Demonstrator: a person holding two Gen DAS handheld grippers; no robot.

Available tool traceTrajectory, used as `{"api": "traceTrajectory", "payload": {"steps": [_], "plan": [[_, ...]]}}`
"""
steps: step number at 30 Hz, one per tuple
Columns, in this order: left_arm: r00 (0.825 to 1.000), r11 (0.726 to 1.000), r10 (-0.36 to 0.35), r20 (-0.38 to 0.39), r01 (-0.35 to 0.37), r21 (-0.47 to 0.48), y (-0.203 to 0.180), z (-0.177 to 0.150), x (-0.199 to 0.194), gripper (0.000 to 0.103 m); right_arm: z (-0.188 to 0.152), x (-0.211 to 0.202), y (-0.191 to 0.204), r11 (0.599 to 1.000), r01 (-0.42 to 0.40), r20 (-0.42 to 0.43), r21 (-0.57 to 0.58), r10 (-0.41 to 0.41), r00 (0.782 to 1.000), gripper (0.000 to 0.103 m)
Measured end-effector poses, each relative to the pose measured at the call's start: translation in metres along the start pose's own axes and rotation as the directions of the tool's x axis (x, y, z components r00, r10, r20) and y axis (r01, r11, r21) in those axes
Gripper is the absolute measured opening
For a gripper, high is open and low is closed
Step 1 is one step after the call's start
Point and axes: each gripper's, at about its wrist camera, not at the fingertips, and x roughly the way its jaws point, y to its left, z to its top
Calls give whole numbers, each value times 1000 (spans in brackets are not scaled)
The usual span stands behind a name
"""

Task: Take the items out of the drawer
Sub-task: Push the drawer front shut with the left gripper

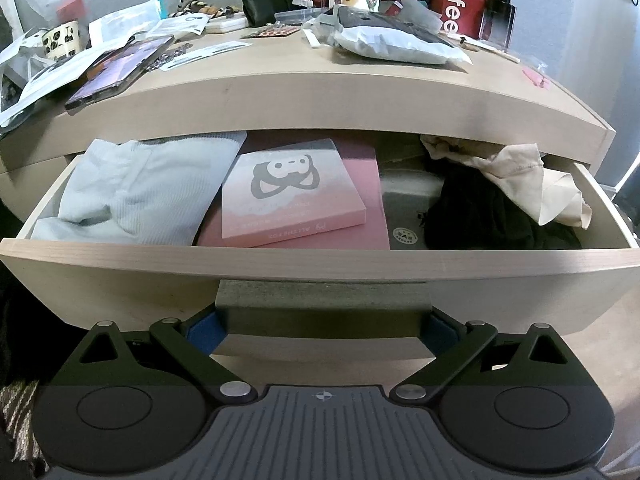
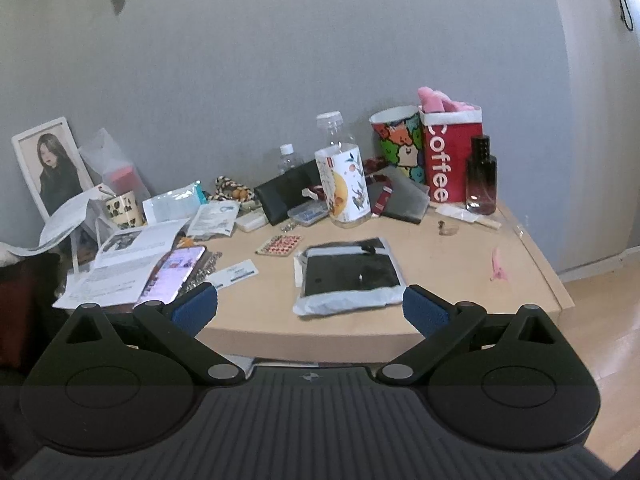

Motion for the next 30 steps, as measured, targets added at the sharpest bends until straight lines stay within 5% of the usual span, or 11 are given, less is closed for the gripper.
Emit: {"api": "traceTrajectory", "payload": {"steps": [30], "plan": [[999, 1000, 15, 36, -15, 4, -2, 62, 57, 99, -14, 15, -36, 995, 69, -37, 73, -66, 997, 102]]}}
